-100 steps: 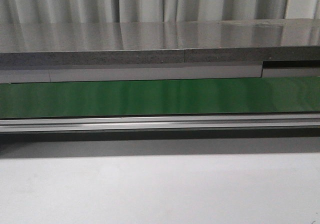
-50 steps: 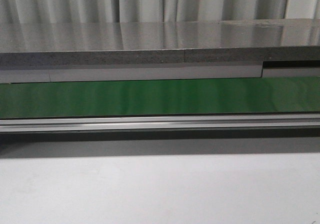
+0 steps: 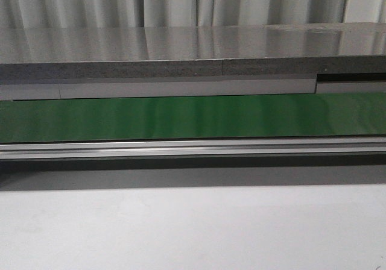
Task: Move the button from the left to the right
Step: 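Lift the button off the belt and lower it into the green tray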
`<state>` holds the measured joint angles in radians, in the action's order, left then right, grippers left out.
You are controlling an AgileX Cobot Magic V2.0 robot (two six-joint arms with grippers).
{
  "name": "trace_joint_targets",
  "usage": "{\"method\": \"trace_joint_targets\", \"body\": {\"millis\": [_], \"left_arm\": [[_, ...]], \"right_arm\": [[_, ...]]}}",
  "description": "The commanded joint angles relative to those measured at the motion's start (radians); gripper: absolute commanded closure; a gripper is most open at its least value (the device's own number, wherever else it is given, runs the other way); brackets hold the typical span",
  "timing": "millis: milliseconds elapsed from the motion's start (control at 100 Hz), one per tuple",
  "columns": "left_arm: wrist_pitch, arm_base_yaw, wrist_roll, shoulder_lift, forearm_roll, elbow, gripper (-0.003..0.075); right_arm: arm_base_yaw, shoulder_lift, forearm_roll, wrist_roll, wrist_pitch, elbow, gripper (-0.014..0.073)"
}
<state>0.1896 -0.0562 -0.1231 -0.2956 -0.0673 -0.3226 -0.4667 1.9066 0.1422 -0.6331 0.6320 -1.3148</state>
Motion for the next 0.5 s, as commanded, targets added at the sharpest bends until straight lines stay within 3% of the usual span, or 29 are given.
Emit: {"method": "trace_joint_targets", "body": {"millis": [0, 190, 380, 490], "left_arm": [[-0.084, -0.011, 0.001, -0.007, -0.003, -0.027, 0.074], [-0.084, -0.011, 0.001, -0.007, -0.003, -0.027, 0.074], [-0.084, -0.011, 0.001, -0.007, -0.003, -0.027, 0.074], [-0.084, -0.011, 0.001, -0.007, -0.003, -0.027, 0.074]], "right_arm": [[-0.006, -0.034, 0.013, -0.011, -0.016, -0.031, 0.0324], [-0.006, -0.028, 0.02, -0.011, -0.028, -0.031, 0.026], [-0.006, -0.028, 0.02, -0.01, -0.032, -0.031, 0.0062], [-0.006, -0.028, 0.02, -0.01, -0.032, -0.031, 0.0046]]}}
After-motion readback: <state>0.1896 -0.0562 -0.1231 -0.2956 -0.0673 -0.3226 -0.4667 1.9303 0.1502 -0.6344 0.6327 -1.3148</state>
